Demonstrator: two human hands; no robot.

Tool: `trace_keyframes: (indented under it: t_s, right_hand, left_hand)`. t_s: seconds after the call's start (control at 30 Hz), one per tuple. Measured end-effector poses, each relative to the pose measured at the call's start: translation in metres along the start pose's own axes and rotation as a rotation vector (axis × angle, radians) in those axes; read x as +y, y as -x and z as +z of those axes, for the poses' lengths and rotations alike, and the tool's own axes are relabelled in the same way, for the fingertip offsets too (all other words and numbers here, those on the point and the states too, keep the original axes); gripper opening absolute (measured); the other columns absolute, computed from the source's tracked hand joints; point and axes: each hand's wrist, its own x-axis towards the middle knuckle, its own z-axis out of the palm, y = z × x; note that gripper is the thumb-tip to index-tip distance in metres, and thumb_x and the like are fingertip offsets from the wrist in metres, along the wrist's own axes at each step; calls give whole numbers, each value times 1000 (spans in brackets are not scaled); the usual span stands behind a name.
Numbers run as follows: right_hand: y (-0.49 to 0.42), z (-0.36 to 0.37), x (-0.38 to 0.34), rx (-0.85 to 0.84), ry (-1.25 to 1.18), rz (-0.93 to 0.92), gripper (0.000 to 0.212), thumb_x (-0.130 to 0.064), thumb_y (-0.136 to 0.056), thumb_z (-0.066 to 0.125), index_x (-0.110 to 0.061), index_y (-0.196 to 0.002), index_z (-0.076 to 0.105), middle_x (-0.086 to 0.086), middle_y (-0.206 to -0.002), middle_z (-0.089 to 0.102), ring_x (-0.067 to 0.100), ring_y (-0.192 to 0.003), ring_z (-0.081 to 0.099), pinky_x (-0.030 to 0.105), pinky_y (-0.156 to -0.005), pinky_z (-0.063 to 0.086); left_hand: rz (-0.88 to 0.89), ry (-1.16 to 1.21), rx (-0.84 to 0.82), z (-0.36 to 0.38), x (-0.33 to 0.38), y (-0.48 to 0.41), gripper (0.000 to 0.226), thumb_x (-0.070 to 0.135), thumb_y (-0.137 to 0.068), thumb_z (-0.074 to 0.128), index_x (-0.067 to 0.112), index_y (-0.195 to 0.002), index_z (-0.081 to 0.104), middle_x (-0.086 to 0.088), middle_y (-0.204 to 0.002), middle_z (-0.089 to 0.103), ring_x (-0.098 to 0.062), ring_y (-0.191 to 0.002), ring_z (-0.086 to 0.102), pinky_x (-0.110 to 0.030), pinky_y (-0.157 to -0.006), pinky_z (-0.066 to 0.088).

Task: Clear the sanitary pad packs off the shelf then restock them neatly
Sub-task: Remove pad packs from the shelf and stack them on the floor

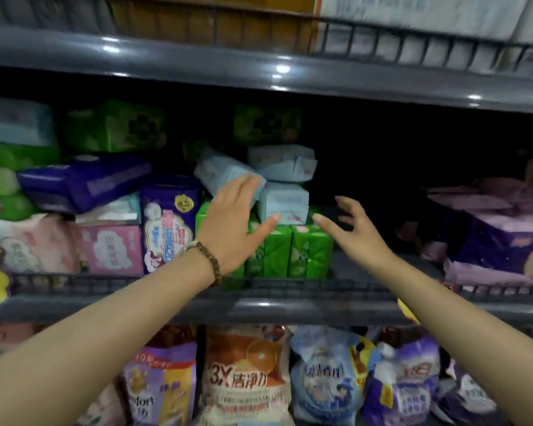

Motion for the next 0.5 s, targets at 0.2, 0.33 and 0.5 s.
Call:
trace_keyframes:
  t_s: [0.2, 0.33, 0.5]
  right_hand:
    - [-77, 28, -19, 110, -148, 70, 93, -51, -76, 71, -22, -148, 20, 5, -151, 27, 23, -138, 32, 33, -111, 33]
    - [-128, 43, -29, 146, -206, 85, 108, -52, -64, 81, -25, -150, 20, 7, -152, 30, 27, -138, 33, 43, -111, 35]
    - [-145, 50, -39, 157, -96, 46, 82, -38, -74, 79, -13, -141, 40, 8, -142, 46, 23, -127, 48, 26, -99, 41]
  left_hand:
    - [-148, -70, 13, 3, -31, -50, 91, 73, -75, 24, 23, -150, 15, -5, -157, 15, -25, -141, 17, -34, -114, 14]
    - [-169, -100, -54, 17, -40, -57, 98, 80, -66, 12, 29, -150, 14, -2, -158, 5, -23, -145, 3, -35, -117, 10]
    - [-159, -124, -53, 26, -44, -57, 100, 79, -63, 2, 31, -150, 15, 1, -158, -6, -21, -145, -6, -40, -117, 9]
